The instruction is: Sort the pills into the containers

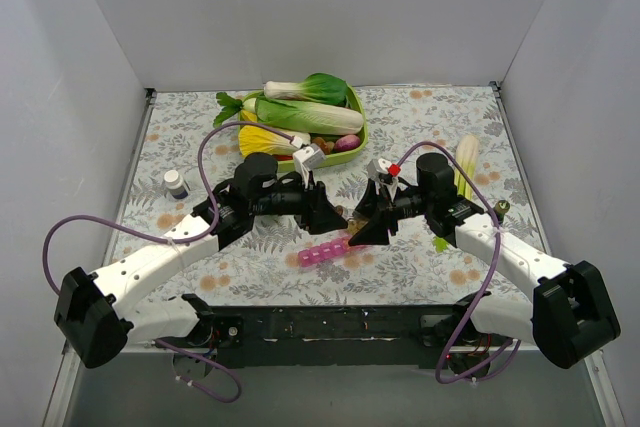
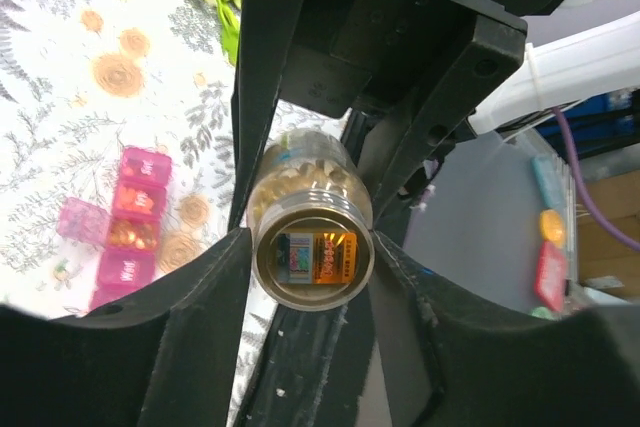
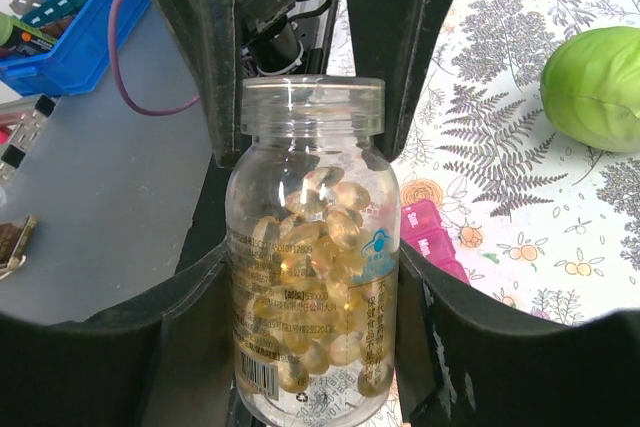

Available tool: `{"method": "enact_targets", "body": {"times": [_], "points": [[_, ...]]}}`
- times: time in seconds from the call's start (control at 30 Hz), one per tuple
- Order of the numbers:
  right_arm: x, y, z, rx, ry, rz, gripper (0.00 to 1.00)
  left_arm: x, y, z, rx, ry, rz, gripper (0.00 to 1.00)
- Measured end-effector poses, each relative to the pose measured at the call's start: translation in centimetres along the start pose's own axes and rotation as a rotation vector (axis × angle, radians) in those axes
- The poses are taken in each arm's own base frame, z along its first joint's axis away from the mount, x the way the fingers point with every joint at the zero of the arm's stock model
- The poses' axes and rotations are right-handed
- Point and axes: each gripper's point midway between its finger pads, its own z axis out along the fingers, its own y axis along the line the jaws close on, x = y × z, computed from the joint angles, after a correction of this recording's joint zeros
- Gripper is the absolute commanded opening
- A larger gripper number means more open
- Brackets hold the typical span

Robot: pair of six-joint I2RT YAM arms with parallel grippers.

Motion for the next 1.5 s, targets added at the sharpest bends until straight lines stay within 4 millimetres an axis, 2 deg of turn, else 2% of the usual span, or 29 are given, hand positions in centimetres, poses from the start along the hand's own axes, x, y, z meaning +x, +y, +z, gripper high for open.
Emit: {"method": "enact_targets", "body": {"times": [0.03, 0.07, 0.17, 0.3, 0.43, 0.47, 0.5, 0.53, 0.63, 0.8, 0.93, 1.1, 1.23, 1.37, 1.5], "points": [[0.0, 0.1, 0.0, -0.006, 0.0, 0.0, 0.01, 0.0, 0.1, 0.0, -0.006, -0.001, -0.003, 0.33], [0.0, 0.1, 0.0, -0.006, 0.0, 0.005, 0.01, 0.0, 0.2, 0.0, -0.008, 0.0, -0.006, 0.21], [0.2, 0.0, -0.1, 0.003, 0.003, 0.02, 0.01, 0.1, 0.5, 0.2, -0.013, 0.003, -0.019, 0.03], [0.3, 0.0, -0.1, 0.002, 0.004, 0.021, 0.01, 0.1, 0.5, 0.2, -0.013, 0.004, -0.028, 0.0], [0.3, 0.0, -0.1, 0.003, 0.006, 0.025, 0.41, 0.1, 0.5, 0.1, -0.018, 0.001, -0.048, 0.0], [0.4, 0.0, -0.1, 0.002, 0.006, 0.026, 0.61, 0.1, 0.5, 0.1, -0.022, -0.001, -0.056, 0.0], [0.4, 0.0, -0.1, 0.001, 0.006, 0.027, 0.67, 0.2, 0.5, 0.0, -0.026, -0.005, -0.063, 0.0], [0.4, 0.1, 0.0, 0.001, 0.007, 0.028, 0.78, 0.3, 0.5, -0.1, -0.032, -0.012, -0.069, 0.0], [0.7, 0.0, 0.1, 0.0, 0.01, 0.014, 0.89, 0.7, 0.5, -0.7, -0.055, -0.028, -0.114, 0.0], [0.8, -0.3, 0.0, 0.01, 0.014, -0.028, 0.93, 0.1, 0.4, -2.7, -0.118, -0.089, -0.161, 0.0], [1.3, -0.6, -0.1, 0.031, 0.029, -0.046, 0.95, 0.0, 1.8, -4.4, -0.202, -0.12, -0.205, 0.0], [1.5, -1.8, -0.9, 0.117, 0.047, -0.094, 0.95, 1.1, 6.5, -7.9, -0.483, -0.162, -0.3, 0.0], [0.9, -3.3, -2.5, 0.211, 0.037, -0.137, 0.95, 2.4, 10.6, -12.5, -0.8, -0.197, -0.374, 0.0], [0.6, -4.4, -3.8, 0.279, 0.03, -0.149, 0.95, 2.1, 13.6, -16.9, -1.053, -0.239, -0.408, 0.0], [0.5, -5.0, -4.6, 0.317, 0.028, -0.151, 0.95, 2.2, 17.7, -21.5, -1.265, -0.277, -0.472, 0.0]]}}
